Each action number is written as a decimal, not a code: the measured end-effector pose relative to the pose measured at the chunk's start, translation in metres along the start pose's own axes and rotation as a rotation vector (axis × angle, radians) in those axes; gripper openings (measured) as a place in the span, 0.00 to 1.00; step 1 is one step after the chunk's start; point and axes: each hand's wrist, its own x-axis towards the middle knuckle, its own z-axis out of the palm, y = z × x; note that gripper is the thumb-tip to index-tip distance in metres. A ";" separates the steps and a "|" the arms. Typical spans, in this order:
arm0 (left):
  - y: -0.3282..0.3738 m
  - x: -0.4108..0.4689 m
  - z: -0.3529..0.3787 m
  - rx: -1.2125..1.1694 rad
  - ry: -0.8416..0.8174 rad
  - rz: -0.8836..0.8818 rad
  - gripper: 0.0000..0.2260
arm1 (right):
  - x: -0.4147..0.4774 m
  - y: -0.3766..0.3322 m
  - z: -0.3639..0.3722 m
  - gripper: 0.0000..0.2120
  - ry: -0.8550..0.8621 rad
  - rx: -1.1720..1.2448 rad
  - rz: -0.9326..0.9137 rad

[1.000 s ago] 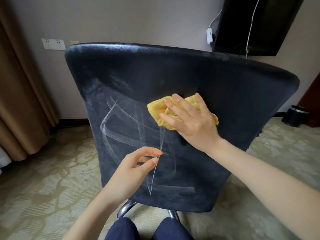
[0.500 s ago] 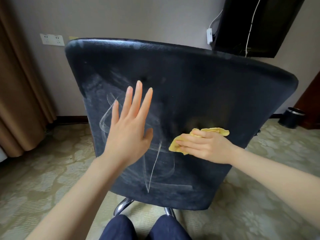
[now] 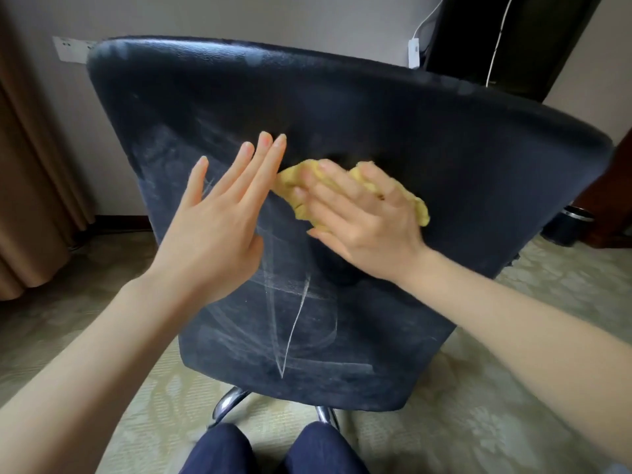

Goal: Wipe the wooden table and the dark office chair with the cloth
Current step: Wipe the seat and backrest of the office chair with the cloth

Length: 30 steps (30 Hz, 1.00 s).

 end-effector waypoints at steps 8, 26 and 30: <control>0.015 0.004 0.011 0.251 0.044 -0.045 0.41 | -0.046 -0.034 0.023 0.17 -0.167 0.135 -0.207; 0.022 0.002 0.011 0.252 0.035 -0.091 0.41 | -0.062 0.062 -0.042 0.18 -0.055 -0.185 -0.110; 0.021 0.002 0.010 0.248 0.088 -0.072 0.40 | -0.009 0.062 -0.038 0.15 0.124 -0.231 0.040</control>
